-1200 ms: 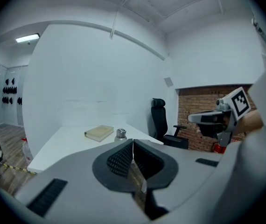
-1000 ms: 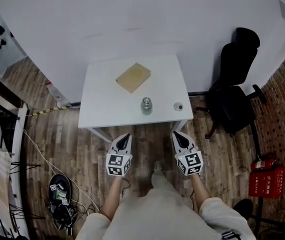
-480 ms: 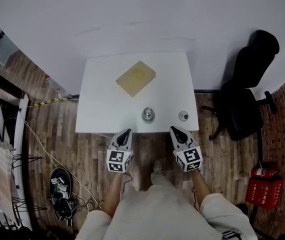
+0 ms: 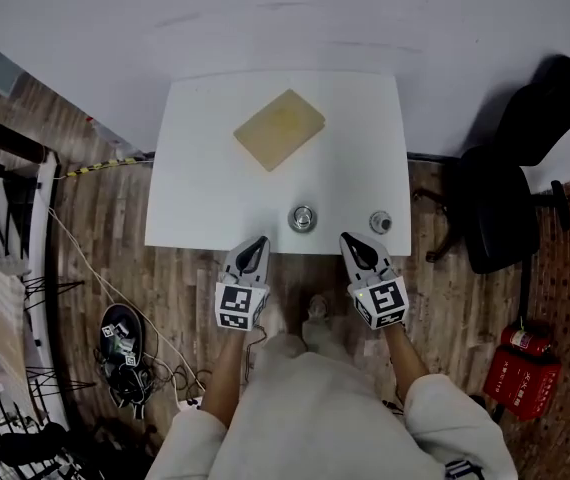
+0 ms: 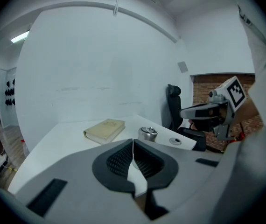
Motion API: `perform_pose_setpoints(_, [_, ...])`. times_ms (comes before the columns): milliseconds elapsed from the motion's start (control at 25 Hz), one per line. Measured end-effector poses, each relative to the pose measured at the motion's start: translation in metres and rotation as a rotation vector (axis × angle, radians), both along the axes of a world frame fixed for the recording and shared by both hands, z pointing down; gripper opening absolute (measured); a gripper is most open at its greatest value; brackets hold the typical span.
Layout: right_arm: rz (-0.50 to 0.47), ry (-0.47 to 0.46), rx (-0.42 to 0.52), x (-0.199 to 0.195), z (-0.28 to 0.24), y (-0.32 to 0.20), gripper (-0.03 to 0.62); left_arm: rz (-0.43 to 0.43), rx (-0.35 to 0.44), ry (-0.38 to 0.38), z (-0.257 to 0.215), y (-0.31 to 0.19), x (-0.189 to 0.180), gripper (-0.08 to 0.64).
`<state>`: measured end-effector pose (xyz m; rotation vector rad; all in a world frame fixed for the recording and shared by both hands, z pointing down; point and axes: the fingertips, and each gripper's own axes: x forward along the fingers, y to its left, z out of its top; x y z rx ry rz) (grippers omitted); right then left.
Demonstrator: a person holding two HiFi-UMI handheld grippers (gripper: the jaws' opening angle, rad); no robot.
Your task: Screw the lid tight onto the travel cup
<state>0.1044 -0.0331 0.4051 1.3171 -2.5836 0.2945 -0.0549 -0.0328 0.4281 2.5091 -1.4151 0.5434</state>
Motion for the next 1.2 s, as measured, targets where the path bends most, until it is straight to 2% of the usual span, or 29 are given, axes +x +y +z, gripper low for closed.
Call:
perform_pose_setpoints(360, [-0.01,0.008,-0.052,-0.013,0.037,-0.006,0.0,0.056,-0.018,0.027,0.032,-0.009,-0.001,0.009])
perform_pose_setpoints(680, [0.02,0.012,-0.091,-0.022,0.063,-0.006,0.0,0.096,-0.052,0.052,0.058,-0.01,-0.003,0.009])
perform_pose_setpoints(1000, [0.022,0.02,-0.122,-0.031,0.092,-0.003,0.0,0.14,-0.049,0.076,0.079,-0.006,-0.004,0.014])
perform_pose_setpoints(1040, [0.023,0.021,-0.125,-0.031,0.094,-0.003,0.0,0.15,-0.048,0.084,0.081,-0.006,-0.003,0.035])
perform_pose_setpoints(1160, [0.024,0.024,-0.131,-0.03,0.1,-0.001,0.0,0.191,-0.055,0.106,0.085,-0.004,0.004,0.26])
perform_pose_setpoints(1200, [0.024,0.026,-0.132,-0.03,0.101,0.0,0.0,0.207,-0.055,0.105,0.086,-0.004,0.007,0.278])
